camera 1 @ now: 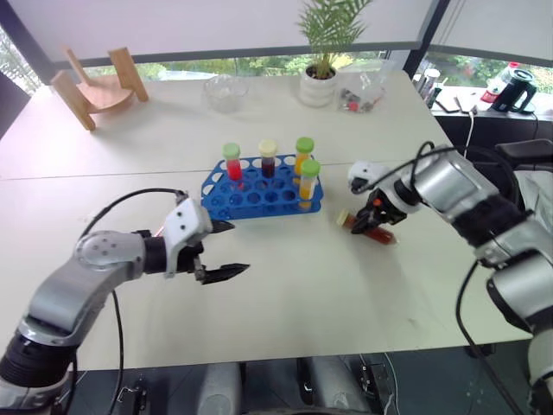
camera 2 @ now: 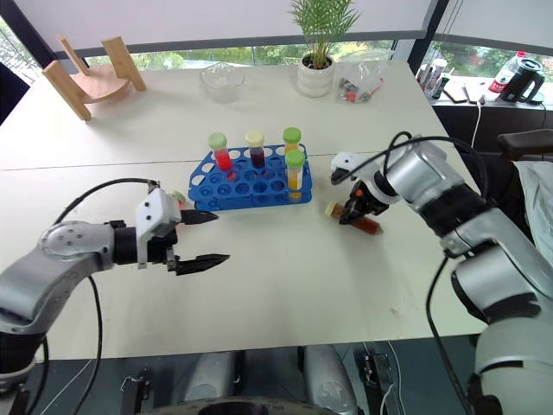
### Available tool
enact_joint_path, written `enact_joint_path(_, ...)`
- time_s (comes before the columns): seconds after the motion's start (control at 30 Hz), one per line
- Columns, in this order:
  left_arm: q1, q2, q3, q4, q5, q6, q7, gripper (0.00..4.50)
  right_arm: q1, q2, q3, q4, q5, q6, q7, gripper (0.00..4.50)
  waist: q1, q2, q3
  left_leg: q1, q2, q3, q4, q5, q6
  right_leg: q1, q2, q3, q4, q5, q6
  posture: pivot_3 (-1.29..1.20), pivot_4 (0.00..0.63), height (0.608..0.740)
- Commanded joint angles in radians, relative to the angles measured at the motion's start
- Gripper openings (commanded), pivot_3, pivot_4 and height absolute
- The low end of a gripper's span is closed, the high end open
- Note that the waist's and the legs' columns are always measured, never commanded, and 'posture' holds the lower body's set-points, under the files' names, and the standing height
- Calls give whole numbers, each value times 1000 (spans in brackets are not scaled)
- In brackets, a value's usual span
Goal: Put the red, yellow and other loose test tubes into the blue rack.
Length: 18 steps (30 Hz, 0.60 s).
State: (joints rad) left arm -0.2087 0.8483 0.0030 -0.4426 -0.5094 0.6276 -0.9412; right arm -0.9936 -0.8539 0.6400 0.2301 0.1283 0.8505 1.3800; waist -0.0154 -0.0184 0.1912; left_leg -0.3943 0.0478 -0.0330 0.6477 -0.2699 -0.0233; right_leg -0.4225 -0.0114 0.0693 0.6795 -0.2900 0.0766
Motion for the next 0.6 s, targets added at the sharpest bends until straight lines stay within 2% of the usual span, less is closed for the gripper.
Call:
enact_joint_path(0.03, -27, 42, 72, 49, -9, -24, -43, 4500, 96, 52, -279, -329, 220, -47, -10, 861, -6, 1, 1, 0, 0, 0, 0, 0, 0, 0, 0, 0, 0, 0, 0, 0, 150, 740)
enact_joint_path(0.1, -45, 63, 100, 109, -21, -24, -72, 4500, 167, 177, -436, -476, 323, -8, -151, 861, -25, 2, 1, 0, 1, 0, 0, 0, 0, -1, 1, 1, 1, 0, 0, 0, 150, 740)
enact_joint_path(0.2, -83, 98, 123, 195, -21, -23, -116, 4500, 259, 458, -563, -592, 341, -24, -483, 861, -34, 1, 0, 1, 2, 0, 0, 0, 0, -1, 2, 1, 3, 0, 0, 0, 150, 740)
enact_joint_path(0.3, -123, 130, 122, 243, -34, 3, -164, 4500, 366, 699, -531, -587, 215, -222, -754, 861, -29, 0, 0, 1, 1, -1, -1, 2, -3, -2, 1, 0, 3, 0, 0, 0, 150, 740)
enact_joint_path(0.37, -141, 150, 107, 257, -30, 15, -188, 4500, 407, 813, -483, -539, 110, -363, -899, 861, -25, 0, 0, -1, 1, -1, -1, 2, -4, -2, 1, 0, 3, 0, 0, 0, 150, 740)
enact_joint_path(0.47, -153, 171, 92, 281, -14, 9, -214, 4500, 416, 908, -451, -453, 21, -476, -1028, 861, -28, 0, 0, -5, 0, 0, 0, 4, -7, -5, -1, 0, 3, 0, 0, 0, 150, 740)
enact_joint_path(0.6, -168, 170, 71, 278, -1, 16, -222, 4500, 420, 904, -397, -296, -122, -571, -1138, 861, -29, -1, 0, -5, 0, 0, -1, 5, -8, -6, 0, 0, 3, 0, 0, 0, 150, 740)
